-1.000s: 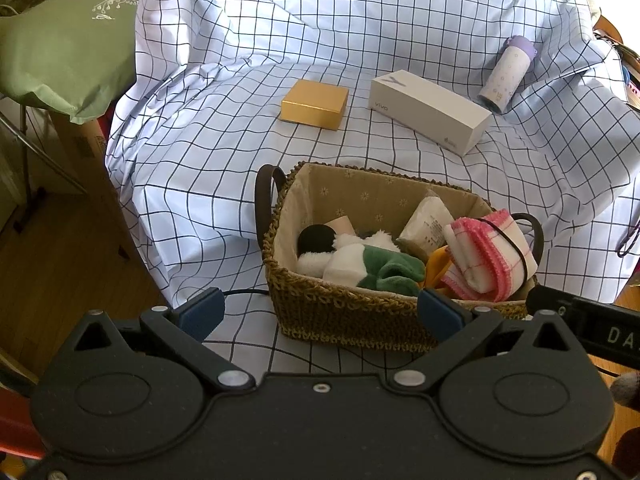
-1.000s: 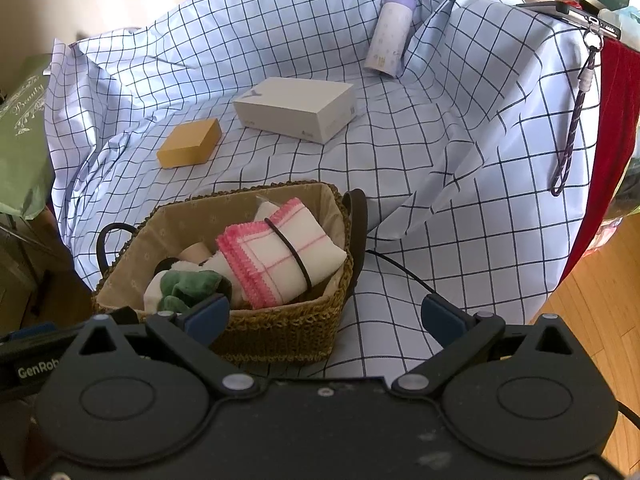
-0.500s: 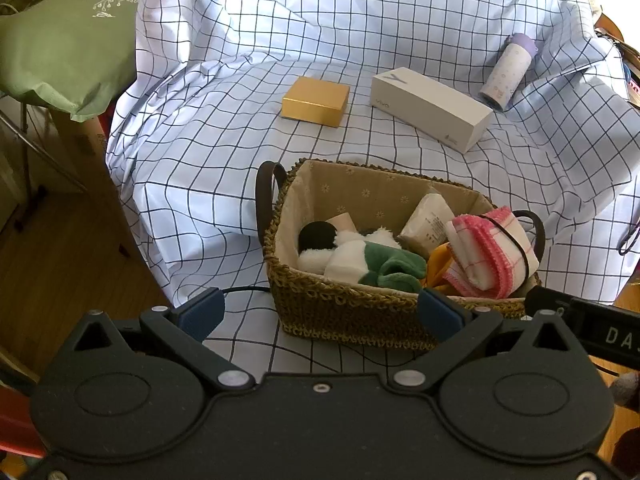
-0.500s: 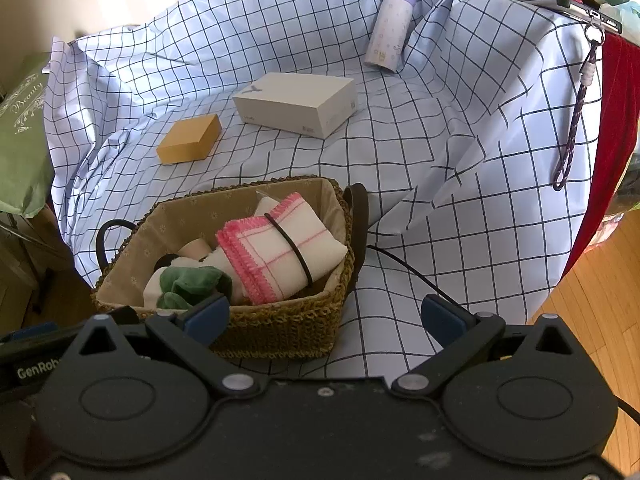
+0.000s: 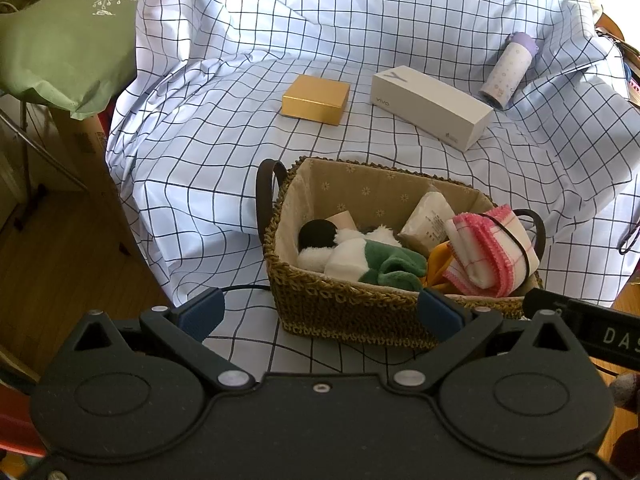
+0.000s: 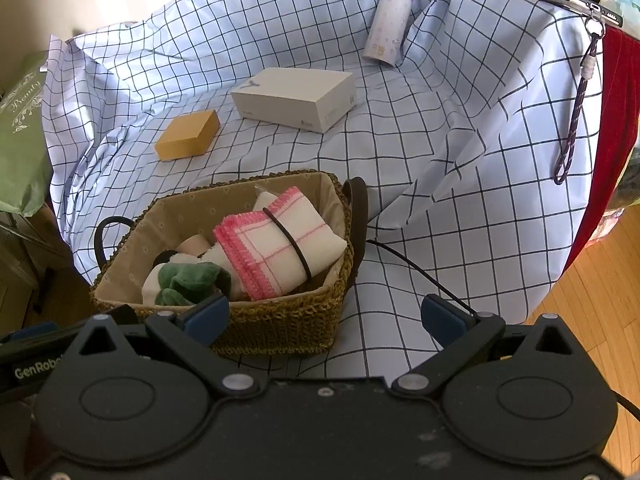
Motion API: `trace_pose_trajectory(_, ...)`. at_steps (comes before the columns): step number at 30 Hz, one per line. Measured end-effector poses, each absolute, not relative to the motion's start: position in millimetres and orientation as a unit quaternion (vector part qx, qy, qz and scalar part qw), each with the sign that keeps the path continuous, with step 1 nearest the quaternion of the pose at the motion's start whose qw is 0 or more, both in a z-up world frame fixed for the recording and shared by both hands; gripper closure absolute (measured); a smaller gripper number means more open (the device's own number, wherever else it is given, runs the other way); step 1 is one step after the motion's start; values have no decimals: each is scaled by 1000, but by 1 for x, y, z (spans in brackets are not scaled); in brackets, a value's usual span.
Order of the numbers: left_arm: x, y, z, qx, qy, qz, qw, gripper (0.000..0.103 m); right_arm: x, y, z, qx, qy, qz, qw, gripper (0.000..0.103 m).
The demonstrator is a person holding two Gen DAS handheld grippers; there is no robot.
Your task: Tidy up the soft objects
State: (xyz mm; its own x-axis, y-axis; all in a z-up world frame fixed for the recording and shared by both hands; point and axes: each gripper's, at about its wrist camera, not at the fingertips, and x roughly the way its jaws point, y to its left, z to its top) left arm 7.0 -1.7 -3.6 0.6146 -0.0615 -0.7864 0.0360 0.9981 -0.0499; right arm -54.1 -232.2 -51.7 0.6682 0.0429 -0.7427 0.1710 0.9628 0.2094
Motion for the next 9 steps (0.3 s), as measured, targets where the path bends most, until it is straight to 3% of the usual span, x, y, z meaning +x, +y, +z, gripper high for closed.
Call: trace_pose_trajectory(9,7,-3,-4,-11,439,-29,898,4,-54,-232,-52,133,406,-36,903,0)
